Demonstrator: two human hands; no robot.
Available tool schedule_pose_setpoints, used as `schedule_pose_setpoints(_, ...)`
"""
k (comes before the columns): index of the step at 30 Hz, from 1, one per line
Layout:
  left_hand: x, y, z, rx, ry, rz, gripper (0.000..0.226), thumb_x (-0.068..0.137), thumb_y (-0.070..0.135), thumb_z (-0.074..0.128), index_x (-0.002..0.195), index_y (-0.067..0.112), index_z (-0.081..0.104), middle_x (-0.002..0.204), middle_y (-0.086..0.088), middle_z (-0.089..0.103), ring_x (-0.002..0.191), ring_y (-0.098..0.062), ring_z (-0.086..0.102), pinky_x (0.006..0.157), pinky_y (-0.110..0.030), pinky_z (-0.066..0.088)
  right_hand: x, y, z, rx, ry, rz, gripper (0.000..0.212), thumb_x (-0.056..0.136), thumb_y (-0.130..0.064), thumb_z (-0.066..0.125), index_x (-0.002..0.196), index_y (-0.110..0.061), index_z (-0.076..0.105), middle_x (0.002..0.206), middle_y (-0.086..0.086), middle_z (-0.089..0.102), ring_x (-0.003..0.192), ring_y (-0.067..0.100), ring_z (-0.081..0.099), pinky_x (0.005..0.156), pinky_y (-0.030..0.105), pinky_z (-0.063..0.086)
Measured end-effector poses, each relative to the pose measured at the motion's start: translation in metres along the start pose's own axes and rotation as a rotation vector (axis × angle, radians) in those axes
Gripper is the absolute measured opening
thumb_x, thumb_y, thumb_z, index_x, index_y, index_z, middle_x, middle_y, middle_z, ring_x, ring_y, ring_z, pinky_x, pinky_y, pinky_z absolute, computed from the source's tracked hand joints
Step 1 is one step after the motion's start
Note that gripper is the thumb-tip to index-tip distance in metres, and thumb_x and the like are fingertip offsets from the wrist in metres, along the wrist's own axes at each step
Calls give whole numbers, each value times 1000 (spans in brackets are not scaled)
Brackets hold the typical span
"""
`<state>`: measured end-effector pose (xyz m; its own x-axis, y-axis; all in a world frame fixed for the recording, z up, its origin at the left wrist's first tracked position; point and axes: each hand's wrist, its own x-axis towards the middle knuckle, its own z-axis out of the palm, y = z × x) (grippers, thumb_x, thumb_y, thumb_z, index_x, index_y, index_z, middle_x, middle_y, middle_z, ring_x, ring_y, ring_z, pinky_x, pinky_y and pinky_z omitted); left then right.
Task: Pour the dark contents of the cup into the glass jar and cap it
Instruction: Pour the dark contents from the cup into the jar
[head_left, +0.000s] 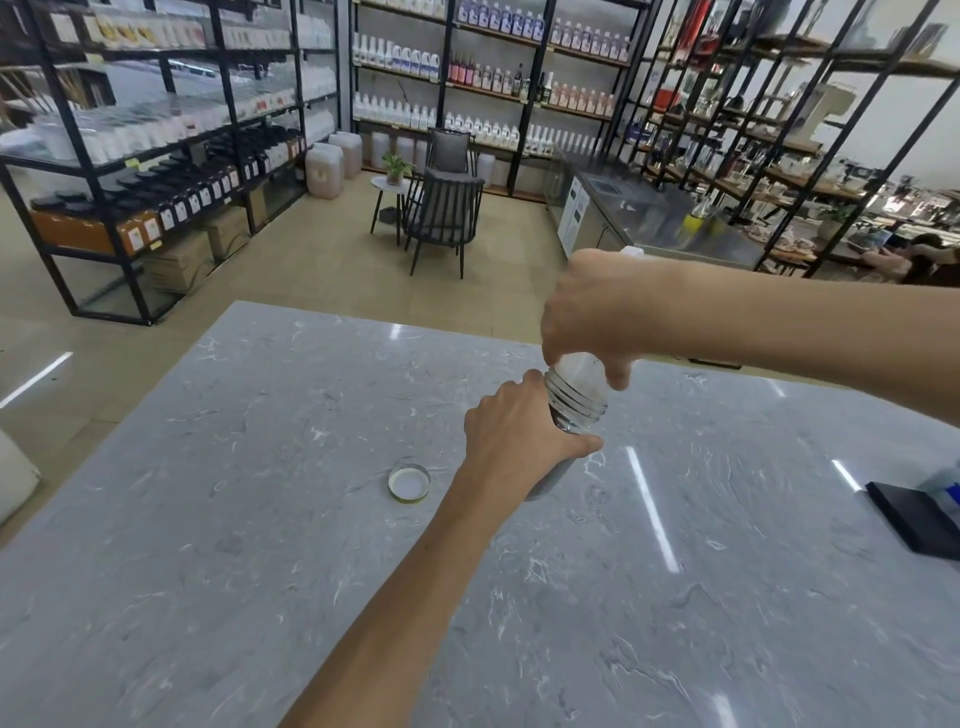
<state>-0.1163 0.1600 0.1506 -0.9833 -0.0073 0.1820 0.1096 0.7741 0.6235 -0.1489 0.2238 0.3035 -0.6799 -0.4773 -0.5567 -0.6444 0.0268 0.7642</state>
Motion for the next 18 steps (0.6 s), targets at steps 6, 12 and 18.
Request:
schedule_pose_setpoints(6, 3, -2, 2, -91, -61, -36, 73, 66, 73, 76, 116, 24, 57, 109, 2, 70, 102, -25, 65, 76, -37, 46, 10, -1, 4, -72, 37, 2, 55, 73, -53, 79, 120, -31, 60, 78, -9, 52, 78, 20, 50, 65, 30, 36)
schedule_pose_setpoints(12, 9, -9, -6, -144, -113, -52, 71, 62, 78, 76, 110, 28, 60, 106, 6, 71, 95, -21, 66, 74, -36, 49, 7, 6, 6, -72, 70, -21, 69, 74, -55, 79, 132, -32, 50, 113, -7, 66, 85, 20, 52, 68, 31, 38)
schedule_pose_setpoints(18, 9, -11, -7, -163, -91, -61, 70, 63, 77, 76, 112, 30, 60, 107, 7, 71, 95, -20, 65, 72, -35, 48, 8, 7, 3, -78, 103, 24, 70, 75, -56, 77, 135, -33, 50, 110, -7, 66, 80, 19, 46, 65, 31, 35)
